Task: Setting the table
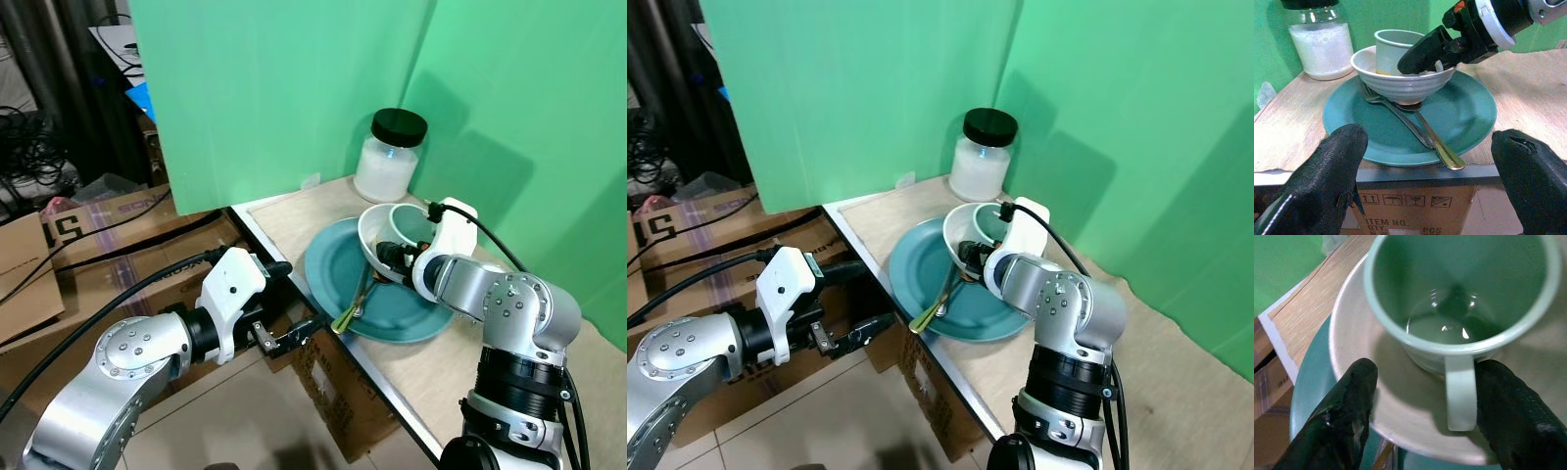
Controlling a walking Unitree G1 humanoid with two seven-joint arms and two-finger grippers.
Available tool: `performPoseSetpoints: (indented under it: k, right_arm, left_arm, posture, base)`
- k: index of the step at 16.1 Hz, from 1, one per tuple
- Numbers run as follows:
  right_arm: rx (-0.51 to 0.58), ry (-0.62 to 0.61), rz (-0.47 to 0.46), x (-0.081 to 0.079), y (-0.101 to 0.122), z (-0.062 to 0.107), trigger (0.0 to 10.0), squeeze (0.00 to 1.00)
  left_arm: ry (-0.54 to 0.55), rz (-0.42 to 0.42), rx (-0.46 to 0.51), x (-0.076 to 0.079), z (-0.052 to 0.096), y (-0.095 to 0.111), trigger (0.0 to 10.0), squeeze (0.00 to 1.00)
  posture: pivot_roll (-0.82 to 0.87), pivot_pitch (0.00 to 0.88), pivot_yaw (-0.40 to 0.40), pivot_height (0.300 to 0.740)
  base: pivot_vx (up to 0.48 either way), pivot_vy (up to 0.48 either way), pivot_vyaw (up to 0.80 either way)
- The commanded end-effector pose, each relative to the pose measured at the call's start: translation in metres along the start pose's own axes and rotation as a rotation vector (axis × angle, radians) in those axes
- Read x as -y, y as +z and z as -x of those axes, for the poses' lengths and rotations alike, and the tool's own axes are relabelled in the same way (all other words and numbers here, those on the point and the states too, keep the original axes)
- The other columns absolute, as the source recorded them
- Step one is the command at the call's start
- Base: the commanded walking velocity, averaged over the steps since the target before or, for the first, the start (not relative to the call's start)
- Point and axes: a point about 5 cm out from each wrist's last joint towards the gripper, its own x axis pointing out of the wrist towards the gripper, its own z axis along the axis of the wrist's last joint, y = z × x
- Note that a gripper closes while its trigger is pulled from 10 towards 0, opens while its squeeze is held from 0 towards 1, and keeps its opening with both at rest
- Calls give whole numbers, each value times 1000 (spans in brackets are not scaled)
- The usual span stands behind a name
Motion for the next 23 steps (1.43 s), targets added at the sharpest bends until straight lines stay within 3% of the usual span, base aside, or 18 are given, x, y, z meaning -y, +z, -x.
performPoseSetpoints:
  k: [1, 13, 20, 23]
  right_arm:
    - [19, -19, 0, 0, 6, 0, 0, 0]
    - [10, -24, 16, 1, 4, -4, 0, 0]
    - [135, 66, 46, -4, 14, 5, 0, 0]
    - [280, 147, 120, -6, 28, 18, 0, 0]
  left_arm:
    - [-22, -17, 16, 3, -2, 6, 10000, 1000]
    - [-21, -22, 18, 3, -3, 6, 10000, 1000]
    - [5, -31, 18, -1, -2, 5, 10000, 1000]
    - [34, -46, 22, -6, 0, 7, 10000, 973]
  posture:
    - [148, 0, -125, 740]
    - [152, 0, -134, 740]
    - [142, 0, -119, 740]
    - [136, 0, -111, 740]
  base:
    - [0, 0, 0]
    - [0, 0, 0]
    - [0, 0, 0]
    - [0, 0, 0]
